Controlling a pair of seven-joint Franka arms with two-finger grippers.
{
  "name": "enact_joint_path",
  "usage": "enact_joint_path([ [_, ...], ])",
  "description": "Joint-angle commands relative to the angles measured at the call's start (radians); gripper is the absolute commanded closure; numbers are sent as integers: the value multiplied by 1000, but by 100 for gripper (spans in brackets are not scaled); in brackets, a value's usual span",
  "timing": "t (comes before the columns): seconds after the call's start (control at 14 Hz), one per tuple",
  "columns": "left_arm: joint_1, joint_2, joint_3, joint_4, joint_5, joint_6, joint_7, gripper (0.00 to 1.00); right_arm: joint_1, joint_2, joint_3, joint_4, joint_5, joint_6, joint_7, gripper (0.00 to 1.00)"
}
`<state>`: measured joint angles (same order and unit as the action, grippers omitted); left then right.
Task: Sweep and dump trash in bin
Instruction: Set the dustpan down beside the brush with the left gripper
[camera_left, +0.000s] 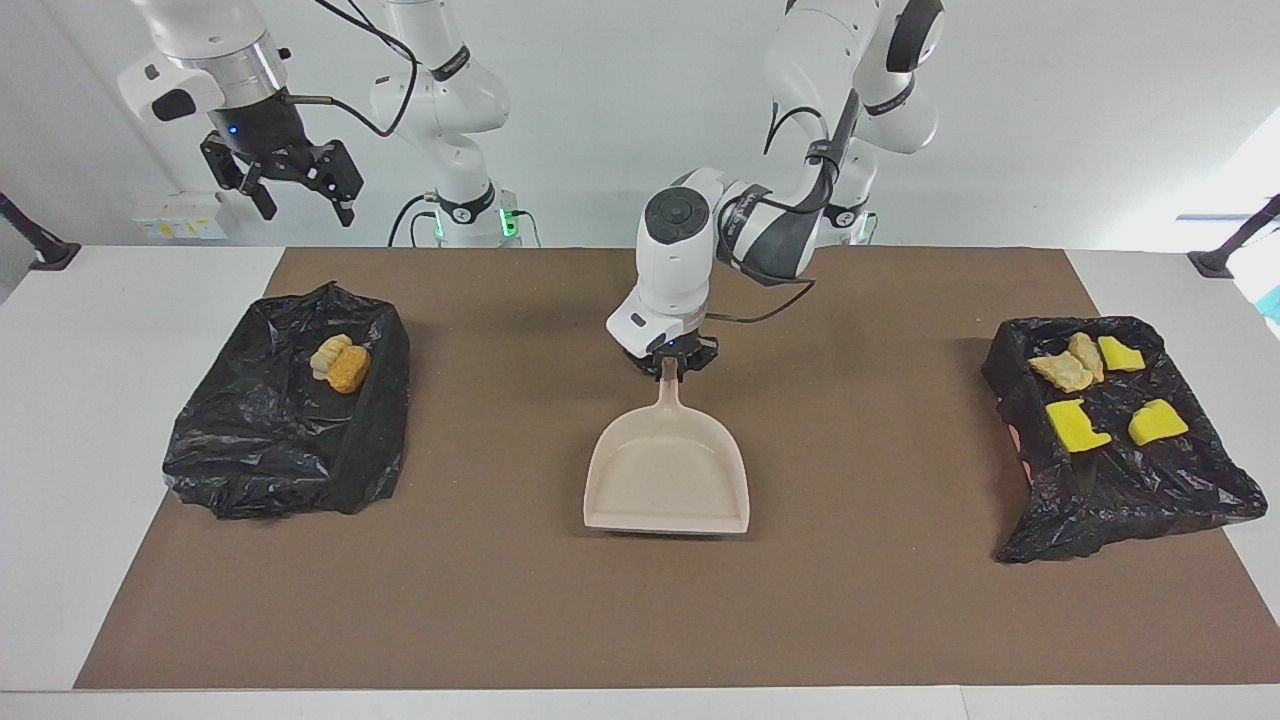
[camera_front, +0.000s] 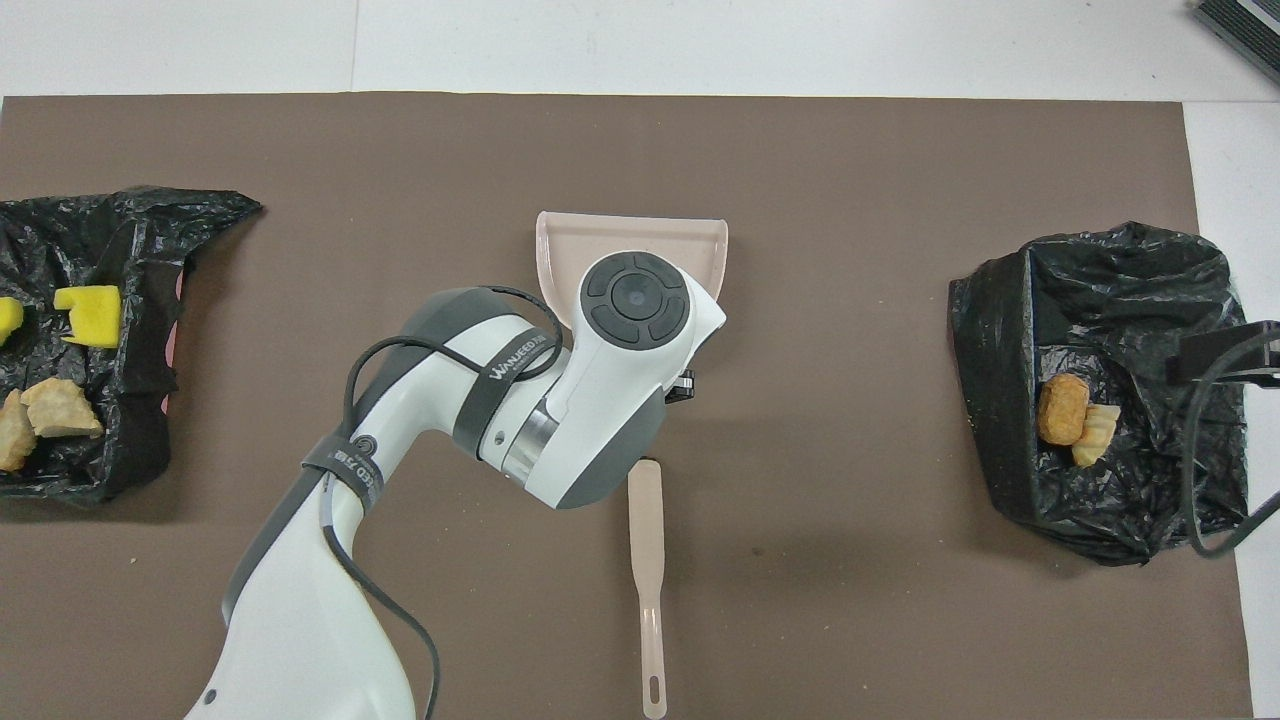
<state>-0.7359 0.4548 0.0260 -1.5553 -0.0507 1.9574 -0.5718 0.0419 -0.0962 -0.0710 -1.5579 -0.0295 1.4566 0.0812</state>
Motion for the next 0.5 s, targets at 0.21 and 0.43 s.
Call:
enact_joint_path([
  [0.21,-2,9,19,-20,-27,86,1,65,-8,-17,4,-17,8,5,-28,0],
  [0.43,4,7,20,-28,-28,95,4,0,-8,-17,4,-17,8,5,-28,0],
])
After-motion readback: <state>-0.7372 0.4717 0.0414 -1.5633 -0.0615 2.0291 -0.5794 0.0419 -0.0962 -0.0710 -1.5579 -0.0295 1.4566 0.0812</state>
